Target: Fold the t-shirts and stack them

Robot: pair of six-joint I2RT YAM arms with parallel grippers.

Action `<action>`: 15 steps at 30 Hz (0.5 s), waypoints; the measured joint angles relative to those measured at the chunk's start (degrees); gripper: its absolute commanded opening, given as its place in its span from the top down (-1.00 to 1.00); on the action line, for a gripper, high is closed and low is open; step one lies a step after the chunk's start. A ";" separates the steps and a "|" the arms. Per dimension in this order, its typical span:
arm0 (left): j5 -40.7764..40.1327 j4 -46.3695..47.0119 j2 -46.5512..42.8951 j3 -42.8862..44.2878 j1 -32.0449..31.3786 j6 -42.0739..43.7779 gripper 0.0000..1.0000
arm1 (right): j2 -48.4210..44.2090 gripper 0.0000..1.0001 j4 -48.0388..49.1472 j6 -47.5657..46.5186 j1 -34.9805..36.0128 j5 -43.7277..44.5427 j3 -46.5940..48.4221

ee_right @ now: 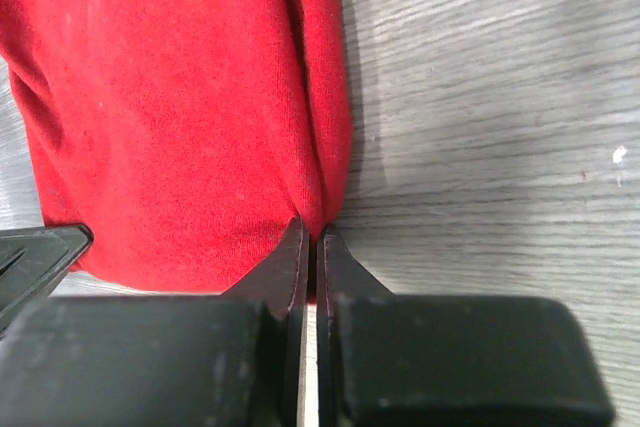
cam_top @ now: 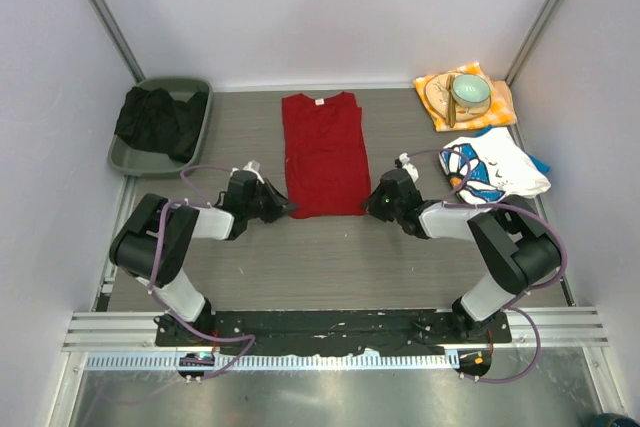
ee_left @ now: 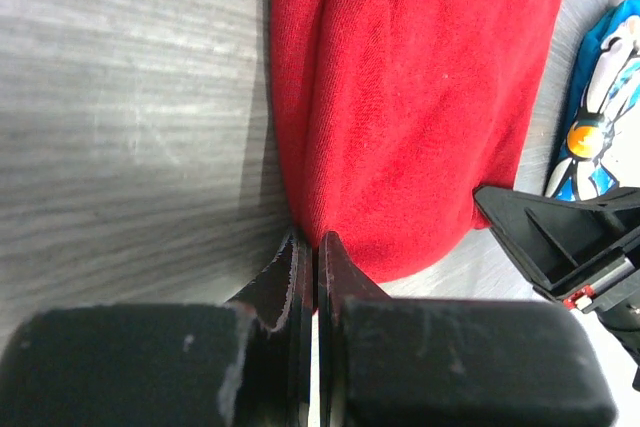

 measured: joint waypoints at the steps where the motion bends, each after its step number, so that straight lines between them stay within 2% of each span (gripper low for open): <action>1: 0.02 0.00 -0.66 -0.68 -0.04 -0.02 1.00 | -0.15 0.99 0.09 0.00 0.00 0.00 -0.20; 8: 0.39 -3.50 -8.68 -7.04 -0.57 0.15 1.00 | -7.26 0.99 -4.90 -0.68 1.81 0.72 -4.17; 15: -0.39 -15.19 -22.36 -13.22 -1.92 0.63 1.00 | -19.76 0.99 -12.07 -0.26 8.52 3.54 -8.31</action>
